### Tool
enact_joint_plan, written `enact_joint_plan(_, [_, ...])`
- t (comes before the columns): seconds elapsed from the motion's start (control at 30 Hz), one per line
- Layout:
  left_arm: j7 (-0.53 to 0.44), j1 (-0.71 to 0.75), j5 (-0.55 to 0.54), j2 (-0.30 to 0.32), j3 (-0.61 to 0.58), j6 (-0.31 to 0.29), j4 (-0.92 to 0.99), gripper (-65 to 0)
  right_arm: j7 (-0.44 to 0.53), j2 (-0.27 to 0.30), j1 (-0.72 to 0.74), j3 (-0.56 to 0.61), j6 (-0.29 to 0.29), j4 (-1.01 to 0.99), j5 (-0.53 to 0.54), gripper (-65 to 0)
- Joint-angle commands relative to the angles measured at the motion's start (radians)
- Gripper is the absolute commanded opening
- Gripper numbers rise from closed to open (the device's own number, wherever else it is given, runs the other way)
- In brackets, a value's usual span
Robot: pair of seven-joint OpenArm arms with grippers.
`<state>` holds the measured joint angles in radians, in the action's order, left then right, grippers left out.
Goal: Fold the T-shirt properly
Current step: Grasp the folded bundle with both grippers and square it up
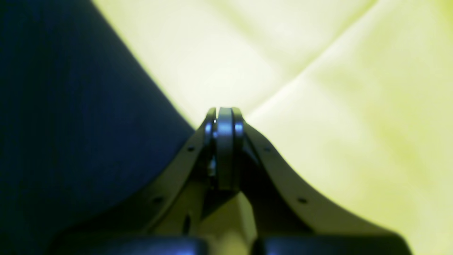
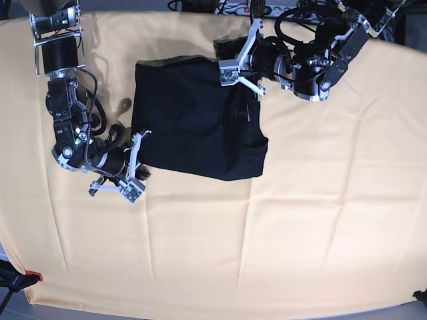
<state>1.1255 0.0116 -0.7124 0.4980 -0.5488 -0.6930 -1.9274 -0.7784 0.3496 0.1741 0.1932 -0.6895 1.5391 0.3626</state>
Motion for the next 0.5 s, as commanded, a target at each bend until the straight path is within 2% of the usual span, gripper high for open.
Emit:
enact_joint_plan(0.0, [-0.037, -0.014, 0.02, 0.004, 0.007, 0.005, -0.014, -65.0, -0.006, 0.014, 0.011, 0.002, -0.009, 0.007, 0.033, -65.0])
enact_joint_plan(0.1, [-0.074, -0.032, 0.083, 0.006, 0.006, 0.026, 0.002, -65.0, -0.023, 0.042, -0.024, 0.01, -0.009, 0.006, 0.066, -65.0])
enact_joint_plan(0.37, [-0.11, -0.159, 0.129, 0.006, 0.006, 0.028, 0.179, -65.0, -0.055, 0.114, -0.114, 0.009, -0.009, 0.035, 0.174, -65.0])
enact_joint_plan(0.47, [-0.175, -0.212, 0.14, 0.006, 0.006, 0.027, 0.264, -65.0, -0.101, 0.13, -0.164, 0.008, -0.009, 0.092, 0.229, -65.0])
